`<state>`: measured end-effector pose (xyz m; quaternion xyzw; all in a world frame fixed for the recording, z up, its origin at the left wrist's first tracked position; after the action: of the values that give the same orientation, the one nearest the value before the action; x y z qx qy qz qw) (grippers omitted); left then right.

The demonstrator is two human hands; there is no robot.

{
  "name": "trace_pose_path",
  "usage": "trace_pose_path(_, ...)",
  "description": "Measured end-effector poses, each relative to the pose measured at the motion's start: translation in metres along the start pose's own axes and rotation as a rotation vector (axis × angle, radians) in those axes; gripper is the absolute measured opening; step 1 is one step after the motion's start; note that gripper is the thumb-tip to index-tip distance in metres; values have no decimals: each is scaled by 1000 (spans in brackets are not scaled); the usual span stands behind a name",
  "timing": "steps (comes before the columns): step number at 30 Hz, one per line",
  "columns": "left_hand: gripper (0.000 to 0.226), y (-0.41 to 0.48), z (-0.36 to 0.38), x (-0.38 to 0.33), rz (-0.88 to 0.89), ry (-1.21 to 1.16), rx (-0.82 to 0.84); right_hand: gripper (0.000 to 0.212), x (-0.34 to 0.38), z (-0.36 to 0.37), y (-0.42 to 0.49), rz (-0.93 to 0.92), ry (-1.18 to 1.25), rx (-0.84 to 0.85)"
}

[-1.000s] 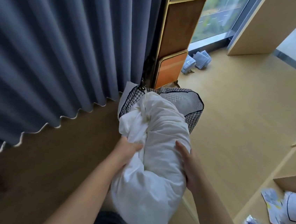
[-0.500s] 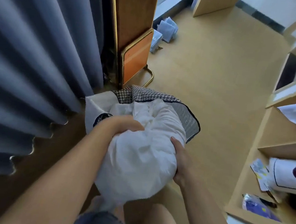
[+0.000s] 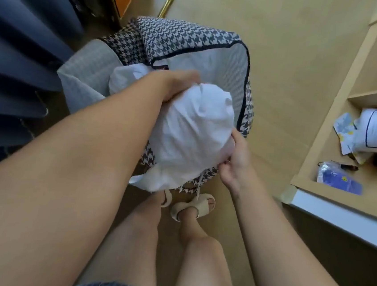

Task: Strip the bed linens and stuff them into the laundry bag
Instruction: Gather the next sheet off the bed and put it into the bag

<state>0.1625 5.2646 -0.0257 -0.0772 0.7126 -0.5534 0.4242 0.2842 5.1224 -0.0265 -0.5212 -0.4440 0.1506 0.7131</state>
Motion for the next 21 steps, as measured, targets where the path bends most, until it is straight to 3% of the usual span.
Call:
trace_pose_path(2,65,18,-6,2,117,97,-197,23,2,6,15,-33,114,4)
trace_pose_path(4,90,23,-4,16,199,419,-350,28,-2,18,28,-36,72,23)
trace_pose_path(6,96,33,1,48,190,573,-394,45,-15,29,44,-19,-166,61)
trace_pose_path(9,95,46,-8,91,133,563,-409,74,-33,46,55,-87,-656,166)
trace_pose_path(14,83,72,-42,116,178,391,-473,116,-55,81,75,-430,-1557,344)
trace_pose_path(18,75,81,-50,150,194,426,-493,128,-65,111,105,-564,-1911,296)
trace_pose_path(21,88,77,-36,199,38,626,-448,123,-78,122,122,-602,-2074,297)
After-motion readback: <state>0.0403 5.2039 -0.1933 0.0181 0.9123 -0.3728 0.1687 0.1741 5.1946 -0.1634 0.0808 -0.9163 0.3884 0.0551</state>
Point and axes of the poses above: each hand's wrist, its own y-axis towards the middle knuckle, its own z-axis out of the palm, x = y × z, the point moved 7 cm from there along y, towards the middle knuckle, and after that the axes turned 2 degrees about y, right-handed, at the moved point
